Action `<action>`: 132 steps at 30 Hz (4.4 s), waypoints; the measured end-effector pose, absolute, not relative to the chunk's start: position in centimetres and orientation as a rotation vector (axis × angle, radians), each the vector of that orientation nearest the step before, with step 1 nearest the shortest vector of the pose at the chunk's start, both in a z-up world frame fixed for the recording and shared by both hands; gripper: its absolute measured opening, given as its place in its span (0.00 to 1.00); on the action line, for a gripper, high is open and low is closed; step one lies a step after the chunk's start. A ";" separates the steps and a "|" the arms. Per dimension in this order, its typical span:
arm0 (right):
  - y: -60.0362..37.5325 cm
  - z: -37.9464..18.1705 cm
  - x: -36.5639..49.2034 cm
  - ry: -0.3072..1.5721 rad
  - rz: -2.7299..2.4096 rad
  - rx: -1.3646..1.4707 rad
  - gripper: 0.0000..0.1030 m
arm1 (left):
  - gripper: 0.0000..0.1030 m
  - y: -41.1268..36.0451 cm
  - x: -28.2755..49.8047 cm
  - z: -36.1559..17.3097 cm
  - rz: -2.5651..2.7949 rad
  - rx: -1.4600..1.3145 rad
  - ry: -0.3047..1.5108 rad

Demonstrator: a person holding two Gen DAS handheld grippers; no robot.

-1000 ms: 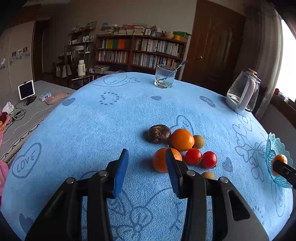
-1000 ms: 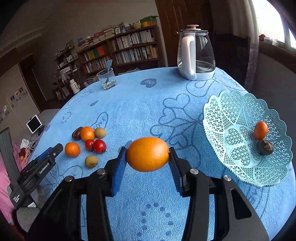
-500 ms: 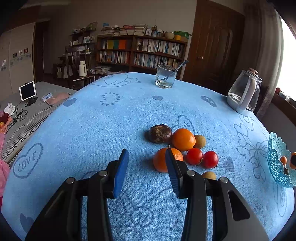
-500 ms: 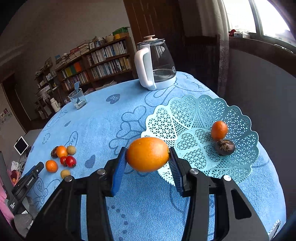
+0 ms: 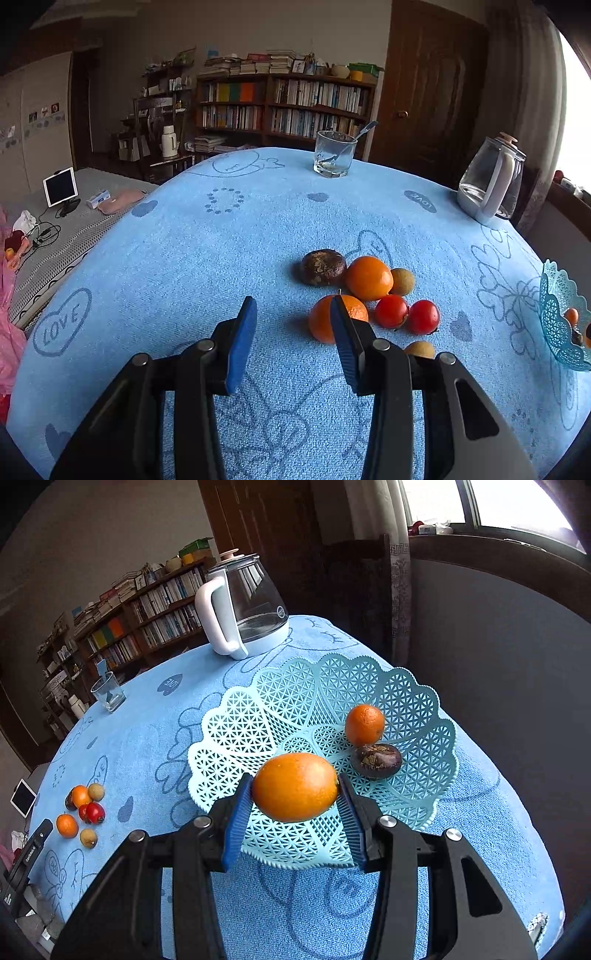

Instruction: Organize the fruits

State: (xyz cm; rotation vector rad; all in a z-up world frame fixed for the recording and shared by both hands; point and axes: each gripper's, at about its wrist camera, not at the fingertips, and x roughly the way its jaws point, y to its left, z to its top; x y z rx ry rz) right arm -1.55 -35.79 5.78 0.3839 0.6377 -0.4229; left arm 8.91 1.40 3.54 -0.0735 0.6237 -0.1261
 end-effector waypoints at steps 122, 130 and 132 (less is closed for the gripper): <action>-36.1 4.5 -6.3 0.432 -0.452 0.283 0.66 | 0.50 -4.3 9.7 2.6 -0.179 0.005 0.806; -36.1 4.6 -6.3 0.431 -0.452 0.282 0.66 | 0.38 -3.6 10.1 1.5 -0.176 -0.020 0.856; -36.1 4.6 -6.3 0.429 -0.453 0.282 0.66 | 0.37 -4.0 9.9 1.8 -0.184 -0.012 0.852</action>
